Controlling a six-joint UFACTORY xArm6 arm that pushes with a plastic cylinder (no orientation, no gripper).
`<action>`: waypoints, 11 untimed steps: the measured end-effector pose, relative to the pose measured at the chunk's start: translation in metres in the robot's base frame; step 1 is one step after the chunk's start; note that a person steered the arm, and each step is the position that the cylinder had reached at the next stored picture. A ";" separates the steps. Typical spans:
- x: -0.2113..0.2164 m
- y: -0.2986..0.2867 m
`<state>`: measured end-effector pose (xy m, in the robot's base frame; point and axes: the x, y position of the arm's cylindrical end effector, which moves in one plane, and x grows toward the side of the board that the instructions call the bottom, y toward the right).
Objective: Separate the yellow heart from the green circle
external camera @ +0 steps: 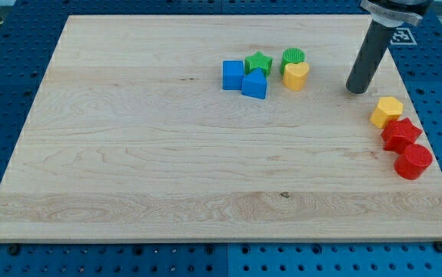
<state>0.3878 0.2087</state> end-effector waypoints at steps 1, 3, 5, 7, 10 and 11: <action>0.016 -0.036; 0.012 -0.117; -0.022 -0.119; -0.027 -0.111; -0.043 -0.090; -0.033 -0.106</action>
